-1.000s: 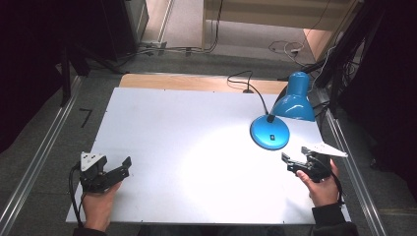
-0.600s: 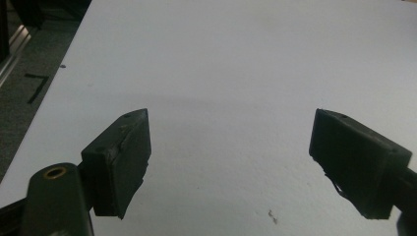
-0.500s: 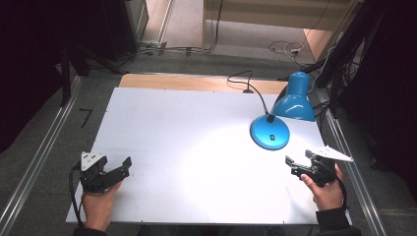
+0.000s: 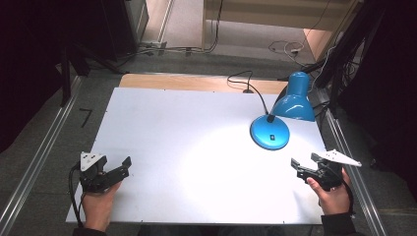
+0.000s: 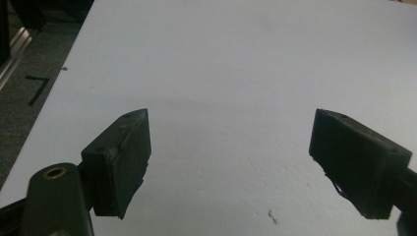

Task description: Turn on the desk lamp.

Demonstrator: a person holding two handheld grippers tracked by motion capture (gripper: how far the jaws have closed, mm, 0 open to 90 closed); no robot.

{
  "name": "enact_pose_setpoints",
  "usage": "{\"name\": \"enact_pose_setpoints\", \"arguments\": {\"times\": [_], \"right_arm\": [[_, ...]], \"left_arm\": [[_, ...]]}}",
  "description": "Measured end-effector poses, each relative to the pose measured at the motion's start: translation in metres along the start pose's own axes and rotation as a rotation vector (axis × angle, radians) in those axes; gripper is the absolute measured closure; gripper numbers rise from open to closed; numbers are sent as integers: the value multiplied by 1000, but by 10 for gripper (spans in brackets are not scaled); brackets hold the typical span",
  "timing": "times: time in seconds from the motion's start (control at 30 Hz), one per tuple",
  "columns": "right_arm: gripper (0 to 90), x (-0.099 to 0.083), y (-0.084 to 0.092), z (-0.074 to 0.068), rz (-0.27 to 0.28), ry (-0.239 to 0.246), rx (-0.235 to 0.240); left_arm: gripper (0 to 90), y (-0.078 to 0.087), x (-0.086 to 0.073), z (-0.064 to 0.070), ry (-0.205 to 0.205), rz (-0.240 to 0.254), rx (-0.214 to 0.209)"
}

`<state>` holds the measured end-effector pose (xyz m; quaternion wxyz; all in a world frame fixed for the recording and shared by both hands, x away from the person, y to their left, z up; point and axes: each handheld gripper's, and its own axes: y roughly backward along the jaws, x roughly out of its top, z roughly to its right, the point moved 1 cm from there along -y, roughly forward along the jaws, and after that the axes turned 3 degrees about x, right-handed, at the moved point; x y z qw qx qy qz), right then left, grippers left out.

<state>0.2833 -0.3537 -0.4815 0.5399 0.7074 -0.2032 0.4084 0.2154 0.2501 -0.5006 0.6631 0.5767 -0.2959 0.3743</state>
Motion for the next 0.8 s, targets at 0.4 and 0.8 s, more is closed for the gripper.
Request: {"name": "enact_pose_setpoints", "arguments": {"times": [0.4, 0.8], "right_arm": [[156, -7, 8, 5, -2, -11, -9], [144, -17, 6, 18, -23, -26, -53]], "left_arm": [[165, 0, 0, 1, -2, 0, 3], [165, -1, 0, 2, -7, 0, 2]]}}
